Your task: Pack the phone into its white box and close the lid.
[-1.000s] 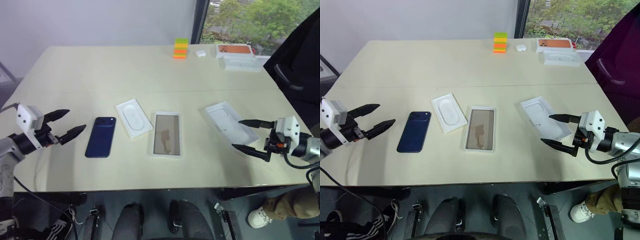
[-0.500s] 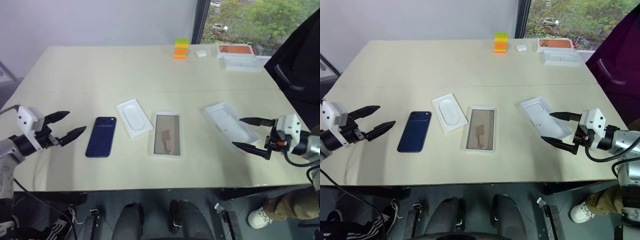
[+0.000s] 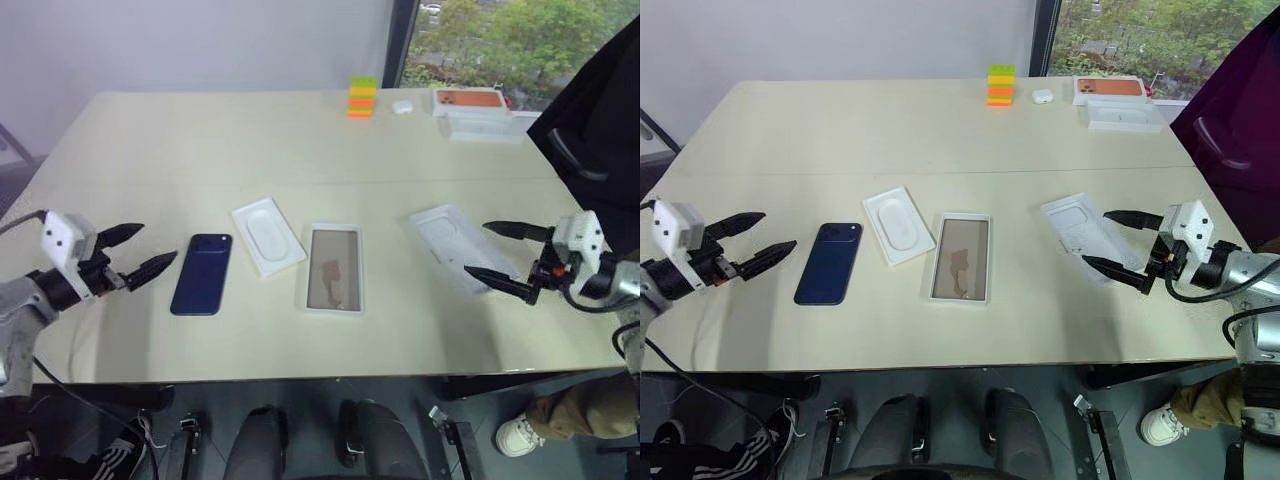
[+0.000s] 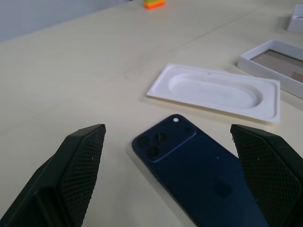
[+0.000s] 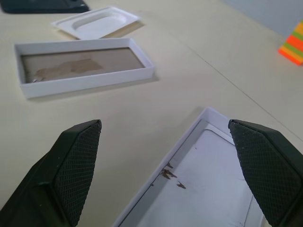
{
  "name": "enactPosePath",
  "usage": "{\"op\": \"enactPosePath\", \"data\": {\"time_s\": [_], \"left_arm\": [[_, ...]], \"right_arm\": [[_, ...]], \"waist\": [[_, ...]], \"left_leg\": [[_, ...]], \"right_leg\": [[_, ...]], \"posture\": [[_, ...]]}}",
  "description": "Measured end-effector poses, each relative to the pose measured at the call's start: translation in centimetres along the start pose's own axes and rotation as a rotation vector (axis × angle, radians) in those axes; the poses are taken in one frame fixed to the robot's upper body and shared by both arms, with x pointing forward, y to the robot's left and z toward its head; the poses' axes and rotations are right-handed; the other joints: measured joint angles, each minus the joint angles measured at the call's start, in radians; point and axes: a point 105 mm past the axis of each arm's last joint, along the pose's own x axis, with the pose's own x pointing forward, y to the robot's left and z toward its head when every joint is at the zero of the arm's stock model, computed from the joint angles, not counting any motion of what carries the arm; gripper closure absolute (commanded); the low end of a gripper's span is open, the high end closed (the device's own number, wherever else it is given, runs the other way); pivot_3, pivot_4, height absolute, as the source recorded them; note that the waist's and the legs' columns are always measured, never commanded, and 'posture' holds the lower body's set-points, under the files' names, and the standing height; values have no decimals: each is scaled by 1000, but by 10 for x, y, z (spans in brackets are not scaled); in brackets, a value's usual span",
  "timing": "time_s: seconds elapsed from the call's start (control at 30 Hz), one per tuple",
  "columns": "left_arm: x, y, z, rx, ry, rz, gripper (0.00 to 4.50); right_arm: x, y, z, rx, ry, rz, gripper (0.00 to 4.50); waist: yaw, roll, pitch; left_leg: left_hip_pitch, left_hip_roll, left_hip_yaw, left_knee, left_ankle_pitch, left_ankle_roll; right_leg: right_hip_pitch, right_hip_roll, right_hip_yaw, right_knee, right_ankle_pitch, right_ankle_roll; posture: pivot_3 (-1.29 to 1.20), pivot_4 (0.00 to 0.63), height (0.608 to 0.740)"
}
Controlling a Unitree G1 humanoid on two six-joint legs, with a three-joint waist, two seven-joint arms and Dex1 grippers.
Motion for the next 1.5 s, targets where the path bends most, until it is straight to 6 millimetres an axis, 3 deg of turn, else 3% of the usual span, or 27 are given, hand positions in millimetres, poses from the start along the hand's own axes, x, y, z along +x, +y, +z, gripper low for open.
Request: {"op": "enactPosePath", "data": {"time_s": [0.4,0.57,0.67,0.8,0.9,1.0,1.27,1.5], "left_arm": [[28,-15,0,-220,100,-40,48],[52,-40,7,-394,45,-64,48],[62,-44,9,-440,56,-27,48],[67,-41,-9,-398,198,78,48],[78,-57,-21,-531,253,67,48],[86,-68,-17,-615,245,31,48],[104,-70,7,-729,165,57,48],[120,-76,4,-891,151,109,48]], "right_arm": [[42,15,23,-37,-28,35,0],[59,15,36,-97,-21,37,0],[66,17,39,-113,-18,47,0],[69,16,42,-144,-15,49,0],[74,21,40,-143,-18,71,0],[78,26,40,-142,-30,88,0],[78,25,38,-145,-34,86,0],[81,26,38,-135,-48,84,0]], "waist": [[0,0,0],[0,0,0],[0,-1,0],[-2,-1,0],[0,-1,0],[0,-1,0],[0,-1,0],[-1,-1,0]], "left_leg": [[0,0,-1,0,0,0],[0,-1,-1,1,0,0],[-1,-1,-1,1,0,0],[0,-1,-1,0,0,0],[0,-1,-1,1,0,0],[0,-1,-2,1,0,0],[0,-1,-2,1,0,-1],[0,-1,-2,1,1,-1]], "right_leg": [[0,0,0,0,0,0],[0,0,1,0,0,0],[0,0,2,1,0,0],[0,1,1,1,0,0],[0,0,2,1,0,0],[0,0,2,1,0,0],[1,0,2,1,1,0],[1,0,2,1,1,0]], "posture": [[0,150,740],[0,150,740],[0,150,740],[0,150,740],[0,150,740],[0,150,740],[0,150,740],[0,150,740]]}}
